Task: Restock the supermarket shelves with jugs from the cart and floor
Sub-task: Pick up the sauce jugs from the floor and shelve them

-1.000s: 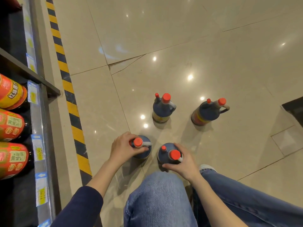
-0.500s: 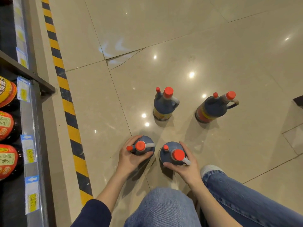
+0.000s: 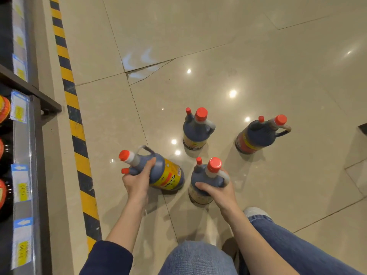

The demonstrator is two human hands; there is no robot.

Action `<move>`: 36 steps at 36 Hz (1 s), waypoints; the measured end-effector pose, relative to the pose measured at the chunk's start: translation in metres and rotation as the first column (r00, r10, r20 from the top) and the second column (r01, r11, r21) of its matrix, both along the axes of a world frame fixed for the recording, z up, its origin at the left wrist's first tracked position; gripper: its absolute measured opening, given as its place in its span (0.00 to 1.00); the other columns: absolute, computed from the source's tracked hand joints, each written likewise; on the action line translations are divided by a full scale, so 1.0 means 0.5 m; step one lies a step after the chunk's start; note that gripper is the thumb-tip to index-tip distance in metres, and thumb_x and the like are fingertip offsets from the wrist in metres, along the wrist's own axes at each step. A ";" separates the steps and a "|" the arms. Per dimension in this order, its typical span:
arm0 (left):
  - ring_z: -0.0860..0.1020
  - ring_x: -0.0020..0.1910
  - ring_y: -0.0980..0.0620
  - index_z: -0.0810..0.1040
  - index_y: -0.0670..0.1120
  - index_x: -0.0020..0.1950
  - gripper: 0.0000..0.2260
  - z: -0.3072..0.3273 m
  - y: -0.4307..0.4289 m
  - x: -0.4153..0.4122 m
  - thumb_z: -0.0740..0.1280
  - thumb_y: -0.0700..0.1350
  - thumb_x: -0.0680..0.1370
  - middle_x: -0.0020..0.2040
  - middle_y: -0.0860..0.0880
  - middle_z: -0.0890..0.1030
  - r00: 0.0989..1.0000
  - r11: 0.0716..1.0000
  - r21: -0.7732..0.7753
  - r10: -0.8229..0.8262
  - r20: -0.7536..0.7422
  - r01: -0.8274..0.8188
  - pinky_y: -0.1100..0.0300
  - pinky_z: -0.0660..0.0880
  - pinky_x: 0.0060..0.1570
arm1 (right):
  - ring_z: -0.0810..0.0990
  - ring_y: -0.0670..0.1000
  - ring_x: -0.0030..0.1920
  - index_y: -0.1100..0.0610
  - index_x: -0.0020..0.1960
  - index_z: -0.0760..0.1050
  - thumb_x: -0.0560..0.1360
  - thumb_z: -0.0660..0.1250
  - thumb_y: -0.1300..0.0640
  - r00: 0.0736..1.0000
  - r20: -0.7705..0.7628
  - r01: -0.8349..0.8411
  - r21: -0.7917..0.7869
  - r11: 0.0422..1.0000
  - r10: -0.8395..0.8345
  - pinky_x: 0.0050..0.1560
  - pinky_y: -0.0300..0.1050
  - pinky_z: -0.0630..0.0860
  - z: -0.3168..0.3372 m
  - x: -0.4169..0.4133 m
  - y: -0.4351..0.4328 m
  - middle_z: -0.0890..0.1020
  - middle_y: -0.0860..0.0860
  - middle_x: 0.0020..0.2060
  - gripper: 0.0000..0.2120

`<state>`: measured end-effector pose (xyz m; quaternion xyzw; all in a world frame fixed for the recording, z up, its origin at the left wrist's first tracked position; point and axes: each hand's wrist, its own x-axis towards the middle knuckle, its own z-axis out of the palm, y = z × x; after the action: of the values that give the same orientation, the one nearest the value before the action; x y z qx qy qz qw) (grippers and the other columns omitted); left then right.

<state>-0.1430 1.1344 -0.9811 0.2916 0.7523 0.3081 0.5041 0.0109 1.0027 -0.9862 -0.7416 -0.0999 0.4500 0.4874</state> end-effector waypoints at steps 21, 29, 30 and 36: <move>0.82 0.50 0.49 0.75 0.50 0.50 0.08 0.079 -0.053 -0.007 0.71 0.48 0.73 0.56 0.46 0.82 0.771 0.877 -0.231 0.481 0.417 -0.422 0.52 0.79 0.49 | 0.81 0.57 0.53 0.59 0.61 0.73 0.63 0.77 0.63 0.808 -0.341 0.432 -0.211 0.877 -0.480 0.54 0.52 0.78 -0.001 0.016 0.033 0.82 0.57 0.54 0.28; 0.81 0.53 0.47 0.74 0.51 0.50 0.07 0.209 -0.054 -0.015 0.68 0.50 0.75 0.58 0.45 0.81 0.782 0.892 -0.186 0.450 0.430 -0.412 0.48 0.77 0.56 | 0.80 0.58 0.55 0.59 0.66 0.71 0.63 0.76 0.56 0.684 -0.447 0.486 -0.308 0.818 -0.576 0.50 0.53 0.79 0.110 -0.011 0.022 0.81 0.58 0.57 0.33; 0.81 0.53 0.47 0.74 0.51 0.50 0.07 0.231 -0.055 -0.018 0.68 0.50 0.75 0.58 0.45 0.81 0.780 0.891 -0.185 0.453 0.431 -0.415 0.47 0.76 0.57 | 0.80 0.59 0.55 0.59 0.65 0.72 0.66 0.75 0.58 0.680 -0.460 0.480 -0.309 0.821 -0.571 0.47 0.52 0.79 0.129 -0.010 0.022 0.81 0.59 0.56 0.29; 0.82 0.54 0.46 0.74 0.47 0.64 0.29 0.375 -0.055 -0.028 0.75 0.54 0.65 0.58 0.45 0.82 0.765 0.868 -0.202 0.495 0.411 -0.453 0.46 0.76 0.58 | 0.80 0.60 0.56 0.59 0.65 0.72 0.67 0.73 0.56 0.708 -0.492 0.440 -0.254 0.862 -0.506 0.57 0.58 0.77 0.294 0.003 0.039 0.81 0.59 0.56 0.27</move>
<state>-0.1572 1.1068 -0.7934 -0.0105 0.6771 0.4498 0.5824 0.0124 1.0224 -0.8395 -0.6106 0.2626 0.5060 0.5497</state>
